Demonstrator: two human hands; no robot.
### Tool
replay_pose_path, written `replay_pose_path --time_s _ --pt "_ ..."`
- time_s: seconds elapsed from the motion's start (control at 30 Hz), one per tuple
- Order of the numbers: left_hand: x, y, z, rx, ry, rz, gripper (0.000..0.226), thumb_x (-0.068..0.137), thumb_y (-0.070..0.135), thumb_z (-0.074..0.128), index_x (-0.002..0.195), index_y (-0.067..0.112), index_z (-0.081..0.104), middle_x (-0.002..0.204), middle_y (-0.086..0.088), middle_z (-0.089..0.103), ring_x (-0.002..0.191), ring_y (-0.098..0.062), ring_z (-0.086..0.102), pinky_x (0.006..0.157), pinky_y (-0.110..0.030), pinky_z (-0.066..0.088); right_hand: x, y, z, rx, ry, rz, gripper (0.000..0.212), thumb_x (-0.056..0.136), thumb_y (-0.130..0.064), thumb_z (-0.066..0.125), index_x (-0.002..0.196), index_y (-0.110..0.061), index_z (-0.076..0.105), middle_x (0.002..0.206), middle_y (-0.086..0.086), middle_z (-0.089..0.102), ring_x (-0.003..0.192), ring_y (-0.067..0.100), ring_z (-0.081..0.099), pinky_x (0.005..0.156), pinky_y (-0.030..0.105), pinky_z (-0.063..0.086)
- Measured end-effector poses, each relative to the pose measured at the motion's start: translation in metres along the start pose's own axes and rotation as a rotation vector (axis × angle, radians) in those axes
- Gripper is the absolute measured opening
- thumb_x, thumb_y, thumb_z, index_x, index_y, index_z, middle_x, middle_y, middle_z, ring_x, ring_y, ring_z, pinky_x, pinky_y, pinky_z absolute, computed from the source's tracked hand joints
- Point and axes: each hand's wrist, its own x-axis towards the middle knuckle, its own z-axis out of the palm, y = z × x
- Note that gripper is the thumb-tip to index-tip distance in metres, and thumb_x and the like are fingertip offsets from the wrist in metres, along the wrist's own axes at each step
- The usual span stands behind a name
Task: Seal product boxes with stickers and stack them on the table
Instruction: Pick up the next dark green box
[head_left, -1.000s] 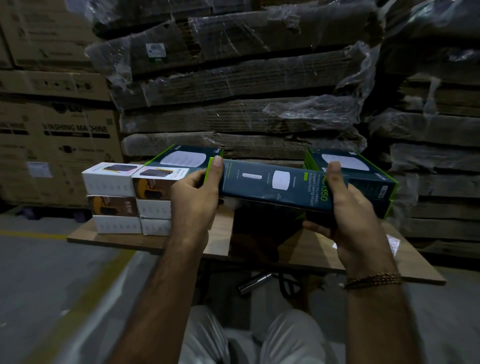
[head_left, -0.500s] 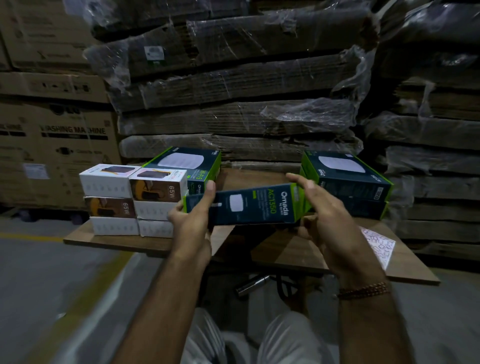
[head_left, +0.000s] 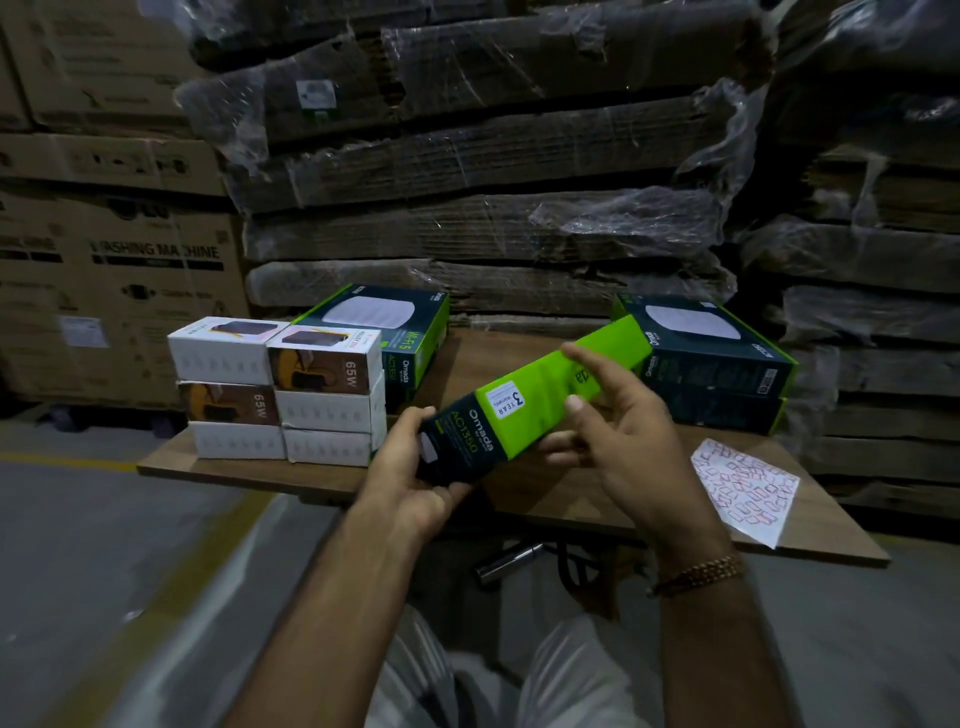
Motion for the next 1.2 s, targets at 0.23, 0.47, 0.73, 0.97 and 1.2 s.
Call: replay_pose_path --time_s 0.23,0.47,0.73,0.97,1.2 --pt "0.006 0.006 -0.012 0.18 -0.039 -0.04 0.021 0.099 0.033 0.066 0.106 0.015 0.074 0.087 -0.012 0.077 0.076 -0.03 0.075 0.054 -0.053 0.064 0.006 0.024 -0.039 0.079 0.35 0.191 0.084 0.095 -0.054 0.069 0.163 -0.032 0.025 0.132 -0.002 0.066 0.096 0.032 0.077 0.064 0.039 0.065" --pt "0.016 -0.005 -0.018 0.366 -0.063 -0.065 0.026 0.099 0.036 0.063 0.096 0.013 0.076 0.089 -0.015 0.079 0.079 -0.034 0.074 0.076 -0.051 0.061 0.0 0.026 -0.057 0.069 0.552 0.388 0.156 0.055 -0.083 0.082 0.164 -0.037 -0.019 0.155 0.003 0.046 0.122 0.032 0.064 0.085 0.058 0.063" --pt "0.019 -0.01 -0.009 0.429 -0.057 0.111 0.039 0.095 0.047 0.074 0.116 0.014 0.077 0.099 -0.015 0.081 0.078 -0.029 0.079 0.063 -0.043 0.067 0.001 0.045 -0.051 0.091 0.721 0.367 0.153 0.065 -0.041 0.101 0.166 -0.038 -0.013 0.135 -0.008 0.045 0.117 0.023 0.064 0.075 0.046 0.065" --pt "0.006 -0.076 -0.004 0.04 0.286 0.338 0.109 0.059 0.053 0.102 0.147 0.016 0.049 0.127 -0.014 0.072 0.098 -0.031 0.078 0.076 -0.061 0.065 0.004 0.053 -0.033 0.144 0.864 0.268 0.146 0.056 -0.033 0.104 0.164 -0.034 0.006 0.121 -0.01 0.06 0.103 0.015 0.069 0.1 0.047 0.06" --pt "0.025 -0.039 -0.002 0.087 0.129 0.198 0.035 0.088 0.02 0.084 0.118 0.013 0.068 0.102 -0.018 0.076 0.074 -0.027 0.073 0.052 -0.045 0.063 0.004 0.037 -0.061 0.053 0.782 0.301 0.138 0.067 -0.067 0.092 0.165 -0.029 0.002 0.128 -0.005 0.048 0.107 0.023 0.061 0.071 0.038 0.061"
